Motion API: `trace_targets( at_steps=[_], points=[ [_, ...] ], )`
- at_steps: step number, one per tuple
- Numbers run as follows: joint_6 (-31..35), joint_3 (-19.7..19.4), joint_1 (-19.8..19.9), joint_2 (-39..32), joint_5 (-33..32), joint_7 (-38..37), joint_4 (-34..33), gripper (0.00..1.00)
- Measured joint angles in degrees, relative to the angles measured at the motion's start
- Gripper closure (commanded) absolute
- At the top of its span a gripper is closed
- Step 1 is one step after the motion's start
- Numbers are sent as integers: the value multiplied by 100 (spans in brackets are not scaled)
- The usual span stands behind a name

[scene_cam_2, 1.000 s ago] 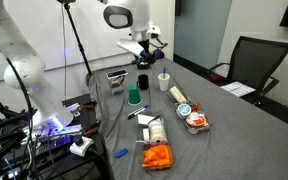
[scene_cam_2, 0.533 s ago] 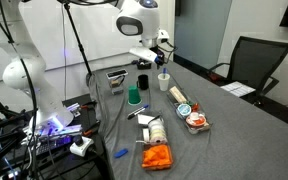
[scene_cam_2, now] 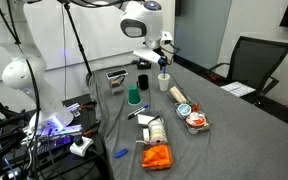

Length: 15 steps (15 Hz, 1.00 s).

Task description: Move the marker from the white cup to the black cup

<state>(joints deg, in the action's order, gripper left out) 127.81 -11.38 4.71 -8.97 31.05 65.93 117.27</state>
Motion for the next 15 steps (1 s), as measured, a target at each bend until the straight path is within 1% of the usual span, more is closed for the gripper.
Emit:
trace_targets(
  at_steps=[3,6,8,12,15],
  points=[
    [278,213,39,-24,-70,-386,56,0],
    [894,536,-8,-182,-213,-1055,141,0],
    [1331,754,-36,-381,-237,-1359,149,0],
    [2351,1238,-36,-903,-214,-1734,113,0],
    [2814,1626,12,-1359,-220,-1765,-55,0]
  ],
)
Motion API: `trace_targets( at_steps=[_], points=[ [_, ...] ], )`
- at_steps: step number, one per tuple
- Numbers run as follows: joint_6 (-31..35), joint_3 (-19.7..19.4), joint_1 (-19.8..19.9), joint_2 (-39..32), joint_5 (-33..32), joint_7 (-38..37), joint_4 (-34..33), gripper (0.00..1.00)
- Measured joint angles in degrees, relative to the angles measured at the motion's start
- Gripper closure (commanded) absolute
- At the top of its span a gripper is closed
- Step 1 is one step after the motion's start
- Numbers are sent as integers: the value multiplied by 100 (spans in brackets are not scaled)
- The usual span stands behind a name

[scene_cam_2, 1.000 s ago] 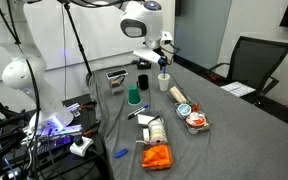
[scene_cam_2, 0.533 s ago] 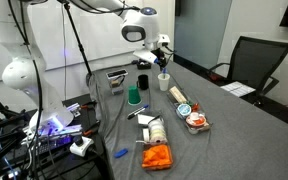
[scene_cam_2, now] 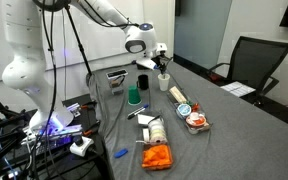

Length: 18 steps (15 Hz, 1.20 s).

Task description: Move the marker from the white cup to the black cup

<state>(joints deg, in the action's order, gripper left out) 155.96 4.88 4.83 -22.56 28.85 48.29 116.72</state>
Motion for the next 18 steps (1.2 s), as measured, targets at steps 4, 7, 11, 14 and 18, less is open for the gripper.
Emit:
trace_targets(
  at_steps=[4,7,11,14,18],
  points=[
    [317,428,152,-529,-57,0,-388,0],
    [536,656,306,-851,-210,-28,-705,0],
    [642,760,403,-1159,-598,-368,-1037,0],
    [648,788,412,-1308,-861,-726,-1205,0],
    [648,829,411,-1430,-1146,-1221,-1351,0]
  ],
)
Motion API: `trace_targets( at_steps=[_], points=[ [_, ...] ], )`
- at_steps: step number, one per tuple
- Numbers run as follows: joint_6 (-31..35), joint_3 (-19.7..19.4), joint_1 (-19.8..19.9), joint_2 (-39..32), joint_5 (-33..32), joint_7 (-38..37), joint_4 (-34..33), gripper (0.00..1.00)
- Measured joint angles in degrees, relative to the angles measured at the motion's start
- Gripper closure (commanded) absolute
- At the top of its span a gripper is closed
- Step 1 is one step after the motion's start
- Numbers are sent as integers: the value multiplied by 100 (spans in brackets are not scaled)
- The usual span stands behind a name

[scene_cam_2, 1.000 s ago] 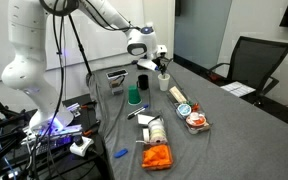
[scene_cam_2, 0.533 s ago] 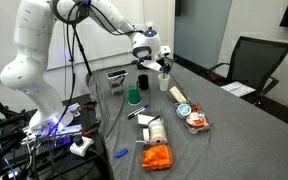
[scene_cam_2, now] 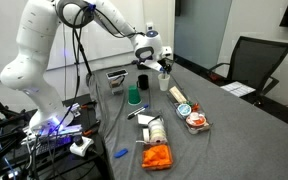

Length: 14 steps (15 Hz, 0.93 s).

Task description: Move the marker from the white cup to the black cup

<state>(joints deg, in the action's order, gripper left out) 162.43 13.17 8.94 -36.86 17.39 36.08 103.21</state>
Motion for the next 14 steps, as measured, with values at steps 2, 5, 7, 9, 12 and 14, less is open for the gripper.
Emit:
trace_targets(
  at_steps=[2,5,7,9,12,14],
  points=[
    [0,25,0,-26,-90,-211,-49,0],
    [6,82,2,-70,-187,-433,-117,0],
    [31,89,-1,-115,-403,-533,-145,0],
    [63,81,0,-135,-544,-558,-145,0],
    [77,80,-1,-135,-562,-558,-145,0],
    [80,80,-1,-135,-562,-558,-145,0]
  ],
)
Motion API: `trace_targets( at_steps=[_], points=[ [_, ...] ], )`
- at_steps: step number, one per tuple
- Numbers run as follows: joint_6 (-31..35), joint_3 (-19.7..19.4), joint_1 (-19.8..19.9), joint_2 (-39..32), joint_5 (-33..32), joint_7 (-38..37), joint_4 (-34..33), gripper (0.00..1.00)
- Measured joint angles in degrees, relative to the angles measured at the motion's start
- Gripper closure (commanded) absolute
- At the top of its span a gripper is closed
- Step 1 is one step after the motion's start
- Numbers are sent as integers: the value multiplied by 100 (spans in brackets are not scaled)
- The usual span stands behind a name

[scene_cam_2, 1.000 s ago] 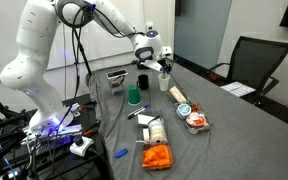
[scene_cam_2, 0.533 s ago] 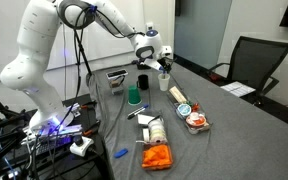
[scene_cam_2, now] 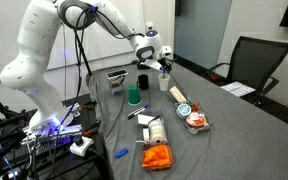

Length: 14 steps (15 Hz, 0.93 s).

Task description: Move the marker from the white cup to the black cup

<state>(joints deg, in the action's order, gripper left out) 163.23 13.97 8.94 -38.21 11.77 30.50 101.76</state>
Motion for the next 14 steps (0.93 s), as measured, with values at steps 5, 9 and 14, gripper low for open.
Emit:
trace_targets(
  at_steps=[5,9,14],
  points=[
    [-2,153,77,-1,-283,31,0,0],
    [-2,476,306,-15,-386,437,0,0],
    [-18,501,359,-80,-703,708,-5,0]
  ],
)
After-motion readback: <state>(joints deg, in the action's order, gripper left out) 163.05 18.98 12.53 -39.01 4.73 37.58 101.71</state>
